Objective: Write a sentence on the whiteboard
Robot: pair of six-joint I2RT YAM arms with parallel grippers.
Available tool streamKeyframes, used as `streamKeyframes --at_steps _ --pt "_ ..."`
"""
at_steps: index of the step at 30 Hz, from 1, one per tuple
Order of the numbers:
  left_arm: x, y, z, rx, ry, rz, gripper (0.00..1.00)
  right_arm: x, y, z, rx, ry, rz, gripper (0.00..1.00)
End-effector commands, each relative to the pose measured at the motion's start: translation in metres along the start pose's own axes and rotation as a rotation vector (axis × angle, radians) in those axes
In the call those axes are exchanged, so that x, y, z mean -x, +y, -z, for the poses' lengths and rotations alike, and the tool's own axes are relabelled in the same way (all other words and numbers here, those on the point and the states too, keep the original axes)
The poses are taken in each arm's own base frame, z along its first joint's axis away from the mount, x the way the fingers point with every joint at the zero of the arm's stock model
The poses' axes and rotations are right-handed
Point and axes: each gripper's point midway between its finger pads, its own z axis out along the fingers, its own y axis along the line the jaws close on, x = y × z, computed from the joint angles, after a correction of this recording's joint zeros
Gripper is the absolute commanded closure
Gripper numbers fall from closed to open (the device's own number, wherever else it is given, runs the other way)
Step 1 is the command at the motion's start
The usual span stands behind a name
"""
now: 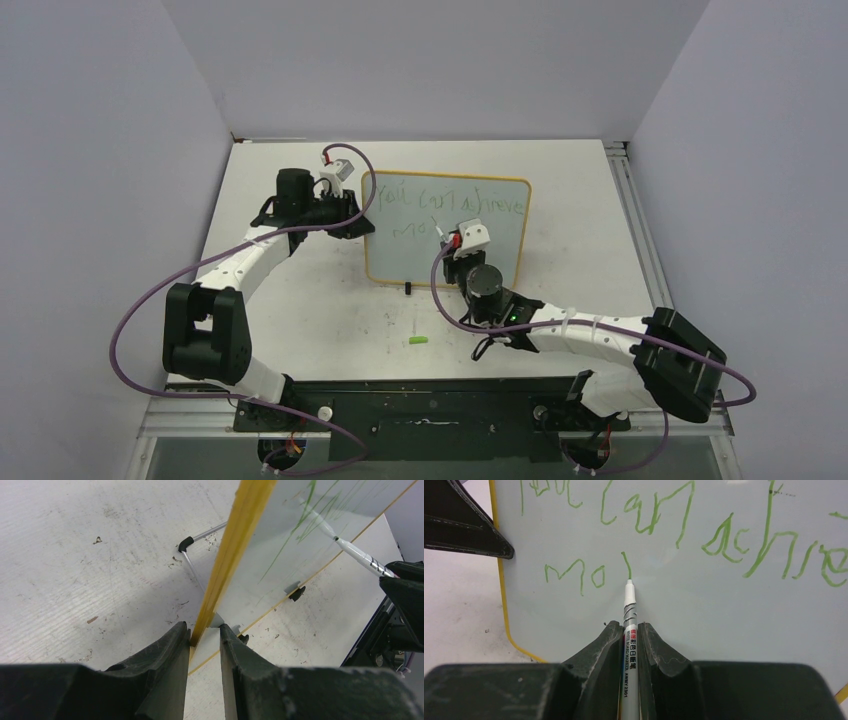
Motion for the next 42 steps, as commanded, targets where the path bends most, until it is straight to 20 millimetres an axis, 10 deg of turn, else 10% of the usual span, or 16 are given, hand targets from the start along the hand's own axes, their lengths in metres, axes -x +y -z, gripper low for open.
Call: streamKeyframes --at_steps 1,42 --pt "0.023 -0.013 0.005 -0.020 -0.048 -0.050 0.75 -0.013 -0.010 0.003 -0.029 0.036 -0.010 0.95" --pt "0.022 -0.012 0.005 -0.020 -0.048 -0.050 0.75 0.025 -0.024 -0.003 -0.087 -0.064 -0.032 0.95"
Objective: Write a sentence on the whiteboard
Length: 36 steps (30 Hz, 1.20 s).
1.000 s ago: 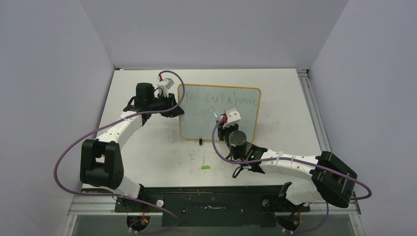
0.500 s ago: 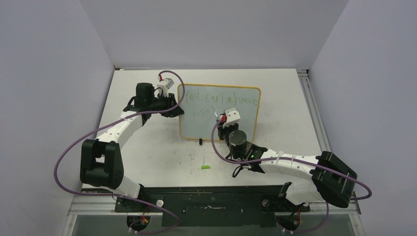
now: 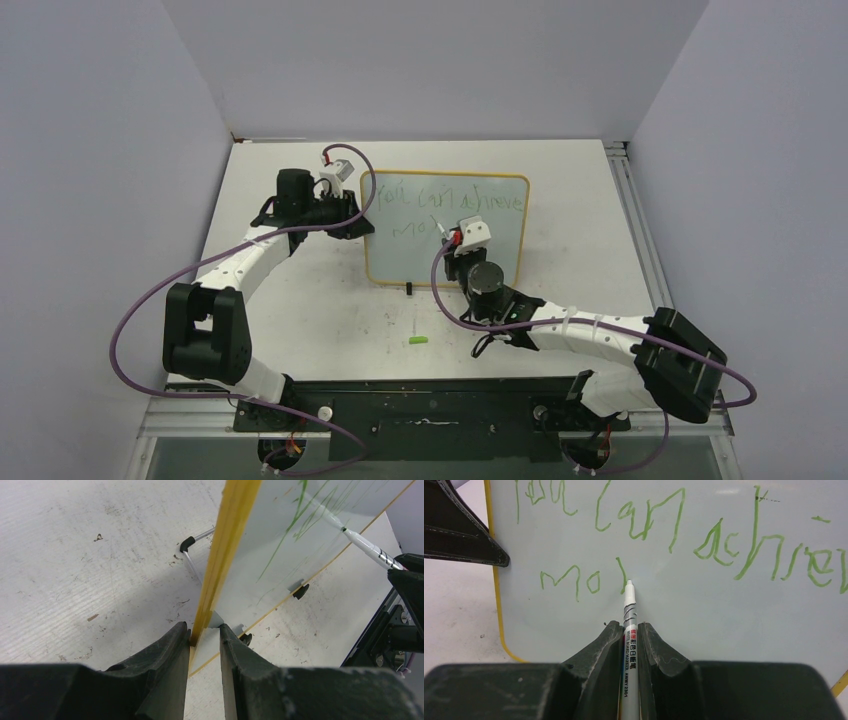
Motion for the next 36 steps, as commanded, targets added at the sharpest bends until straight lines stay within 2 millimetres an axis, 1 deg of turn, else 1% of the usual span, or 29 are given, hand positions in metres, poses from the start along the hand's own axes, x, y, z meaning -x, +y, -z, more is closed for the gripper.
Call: streamKeyframes --at_steps 1,6,13,16,19,21,25,33,36 --pt "0.024 -0.014 0.005 -0.028 -0.052 -0.053 0.75 0.021 -0.021 0.000 -0.081 -0.057 -0.039 0.95" --pt "0.023 -0.014 0.004 -0.028 -0.051 -0.053 0.75 0.016 -0.023 0.003 -0.085 -0.044 -0.038 0.95" --pt "0.024 -0.014 0.005 -0.027 -0.052 -0.053 0.75 0.016 -0.023 0.004 -0.077 -0.039 -0.038 0.95" --pt "0.024 -0.013 0.005 -0.026 -0.052 -0.052 0.75 0.017 -0.018 0.008 -0.041 -0.046 -0.037 0.95" --pt "0.024 -0.013 0.005 -0.025 -0.053 -0.053 0.75 0.023 -0.005 0.021 0.019 -0.084 -0.023 0.95" --pt "0.024 -0.014 0.005 -0.027 -0.052 -0.054 0.75 0.024 -0.002 0.026 0.030 -0.088 -0.006 0.95" --pt "0.023 -0.014 0.004 -0.028 -0.051 -0.053 0.75 0.018 -0.005 0.023 0.006 -0.065 0.013 0.95" --pt "0.023 -0.014 0.005 -0.027 -0.052 -0.055 0.75 0.014 -0.014 0.012 -0.037 -0.051 0.002 0.95" --pt "0.023 -0.014 0.005 -0.026 -0.052 -0.055 0.75 0.008 -0.019 0.008 -0.051 -0.036 0.004 0.95"
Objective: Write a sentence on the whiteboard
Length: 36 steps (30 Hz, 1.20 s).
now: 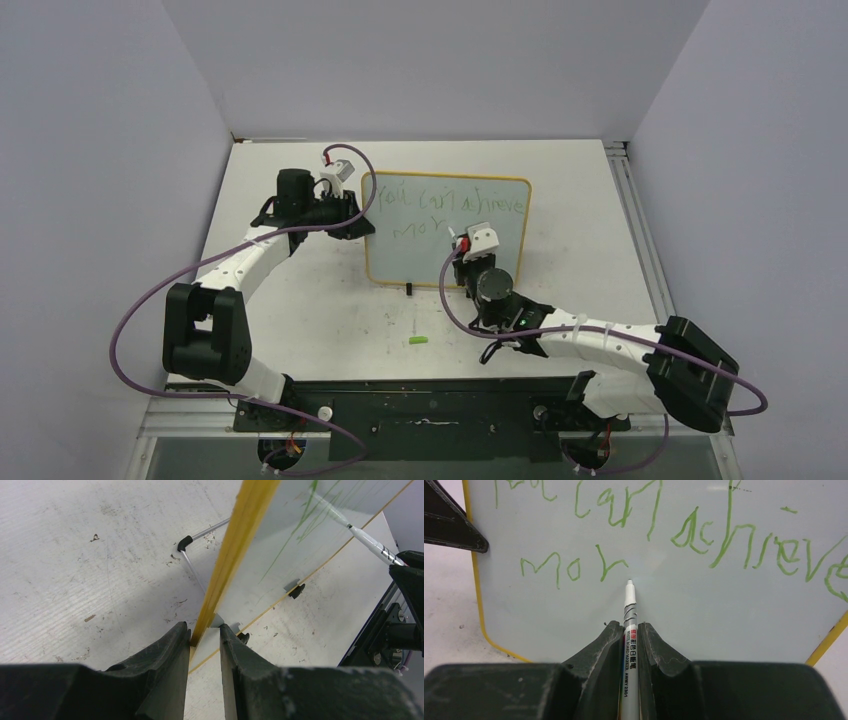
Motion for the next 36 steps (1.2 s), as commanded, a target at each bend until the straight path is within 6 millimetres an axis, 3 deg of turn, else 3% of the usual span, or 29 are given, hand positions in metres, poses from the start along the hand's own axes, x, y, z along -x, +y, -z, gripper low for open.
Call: streamKeyframes --at_steps 1,12,19,29,36 --pt "0.024 -0.012 0.005 -0.017 -0.054 -0.055 0.75 0.011 -0.007 -0.009 -0.036 -0.030 -0.035 0.95" --pt "0.024 -0.012 0.004 -0.016 -0.053 -0.055 0.75 0.006 -0.021 0.001 -0.079 -0.011 -0.049 0.95" --pt "0.023 -0.012 0.004 -0.016 -0.052 -0.054 0.75 0.015 -0.028 0.002 -0.103 -0.030 -0.043 0.95" --pt "0.023 -0.012 0.004 -0.017 -0.052 -0.054 0.75 0.030 -0.013 -0.010 -0.048 -0.064 -0.040 0.95" --pt "0.023 -0.012 0.004 -0.018 -0.051 -0.054 0.75 0.029 -0.008 -0.013 -0.028 -0.061 -0.037 0.95"
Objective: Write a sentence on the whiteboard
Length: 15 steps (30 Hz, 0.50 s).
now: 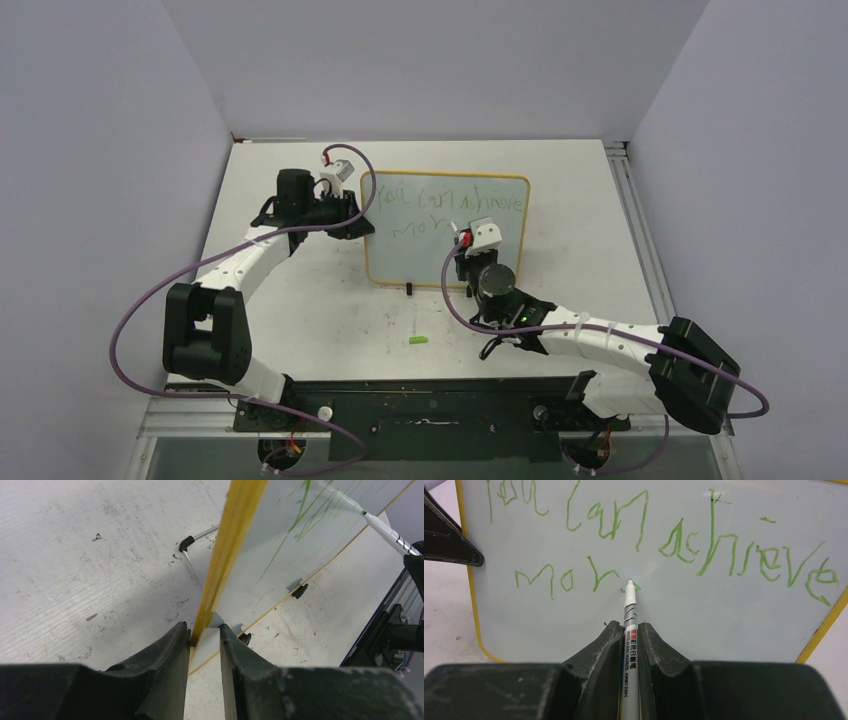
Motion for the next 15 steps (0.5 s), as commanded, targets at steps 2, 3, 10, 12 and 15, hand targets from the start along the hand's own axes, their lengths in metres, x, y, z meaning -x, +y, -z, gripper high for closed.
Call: streamKeyframes --at_steps 2,3,10,12,15 --pt "0.023 -0.013 0.004 -0.024 -0.050 -0.053 0.75 0.020 0.004 -0.007 0.010 -0.045 -0.026 0.95" --pt "0.023 -0.013 0.004 -0.024 -0.051 -0.054 0.75 0.018 0.005 -0.007 0.014 -0.040 -0.024 0.95" --pt "0.024 -0.013 0.004 -0.024 -0.052 -0.055 0.75 0.001 0.010 -0.005 0.038 0.002 -0.020 0.95" --pt "0.024 -0.013 0.005 -0.025 -0.053 -0.056 0.75 -0.003 0.011 -0.003 0.038 0.011 -0.023 0.95" --pt "0.024 -0.013 0.005 -0.025 -0.053 -0.055 0.75 -0.010 0.011 0.001 0.032 0.024 -0.024 0.95"
